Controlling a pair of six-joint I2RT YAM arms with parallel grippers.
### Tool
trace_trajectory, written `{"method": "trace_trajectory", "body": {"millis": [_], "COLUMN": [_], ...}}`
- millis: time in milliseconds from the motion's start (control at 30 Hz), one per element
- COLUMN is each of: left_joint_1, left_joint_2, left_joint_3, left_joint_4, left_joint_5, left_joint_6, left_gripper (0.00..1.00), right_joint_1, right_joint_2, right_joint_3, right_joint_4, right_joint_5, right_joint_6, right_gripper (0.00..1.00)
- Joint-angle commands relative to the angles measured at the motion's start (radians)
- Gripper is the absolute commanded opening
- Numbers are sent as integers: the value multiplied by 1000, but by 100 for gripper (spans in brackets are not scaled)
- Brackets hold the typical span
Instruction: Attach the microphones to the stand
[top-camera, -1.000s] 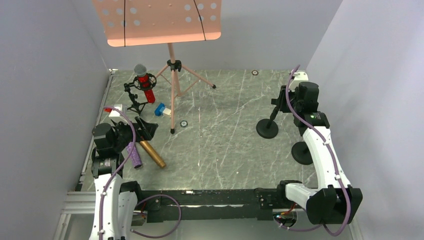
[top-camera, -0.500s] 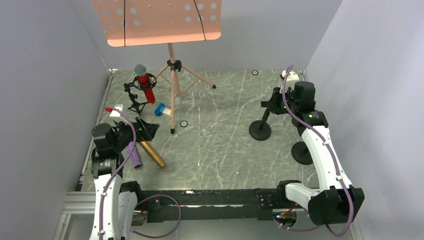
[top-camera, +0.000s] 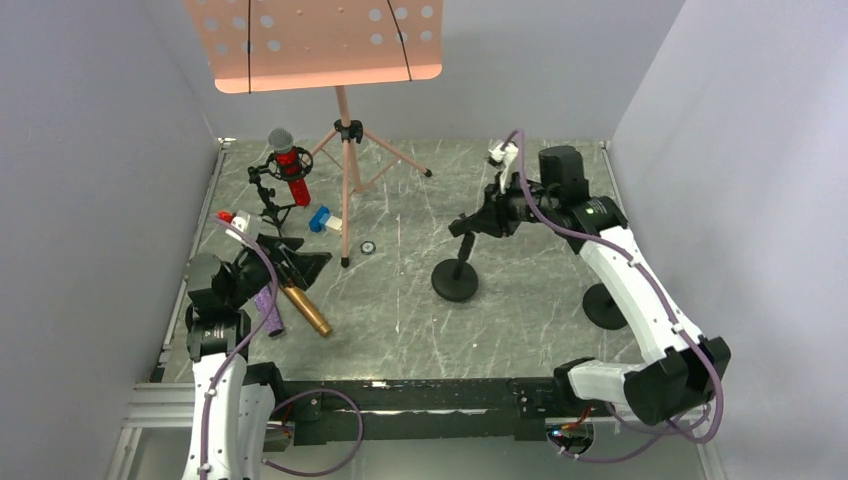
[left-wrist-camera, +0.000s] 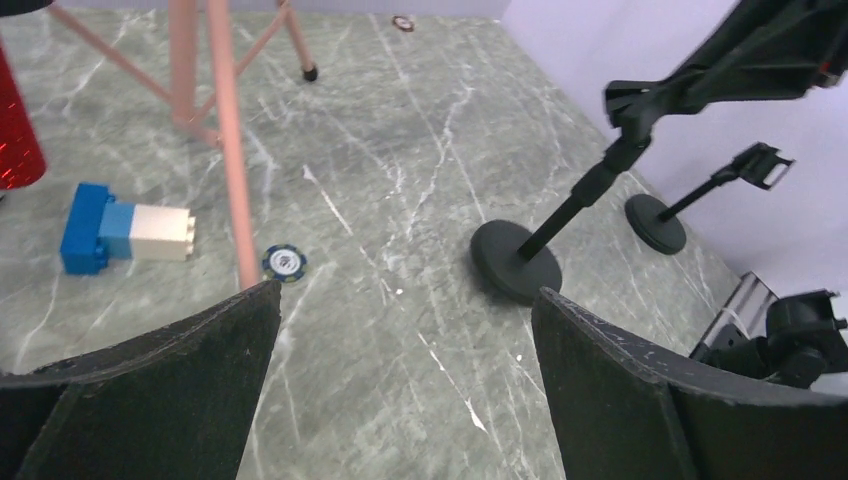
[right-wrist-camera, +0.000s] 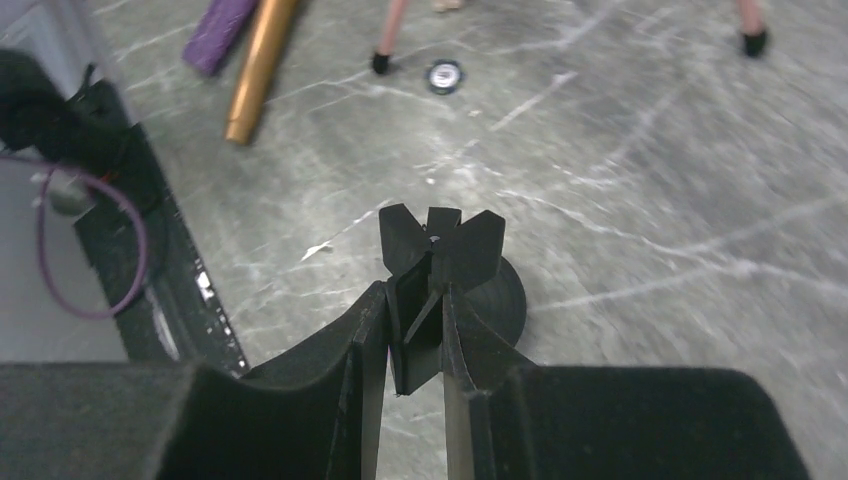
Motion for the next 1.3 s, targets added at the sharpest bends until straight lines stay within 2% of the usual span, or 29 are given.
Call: {"method": "trace_trajectory", "body": {"millis": [0, 167, 333, 500, 567, 833, 900, 967, 1033, 1100, 1167, 1267], "left_joint_1": [-21, -39, -60, -160, -207, -400, -487, -575, -630, -639, -639, -649], "left_joint_2": [-33, -44, -63, -101, -107, -60, -38, 4, 76, 155, 229, 297], "left_joint_3": [-15, -24, -46, -76, -78, -93, -92, -61, -12, 39, 65, 42], "left_joint_4": [142, 154, 201, 245, 239, 311, 353, 356, 329, 302, 340, 508], "left_joint_5": [109, 106, 116, 103, 86, 12, -26, -51, -46, -34, -40, -30], "left_joint_6": [-37, -27, -39, -24, -5, 12, 60, 155, 243, 277, 245, 123], "left_gripper": [99, 99, 99, 99, 99, 99, 99, 99, 99, 99, 99, 99], "right_joint_1": [75, 129, 131, 116, 98, 33, -6, -72, -114, -124, -127, -164], "right_joint_2": [53, 98, 108, 94, 78, 10, -9, -29, -51, -75, -103, -141], "right_joint_3": [120, 155, 95, 28, 8, -62, -74, -91, -121, -166, -232, -344], "right_joint_4": [7, -4, -38, -83, -96, -76, -68, -60, -72, -104, -107, -21], "right_joint_5": [-139, -200, -268, -298, -319, -372, -411, -468, -523, -543, -553, -581], "right_joint_6": [-113, -199, -369, -481, -496, -480, -475, -474, -524, -606, -652, -614], "right_gripper": [7, 7, 7, 11, 21, 74, 87, 97, 99, 100, 100, 100]}}
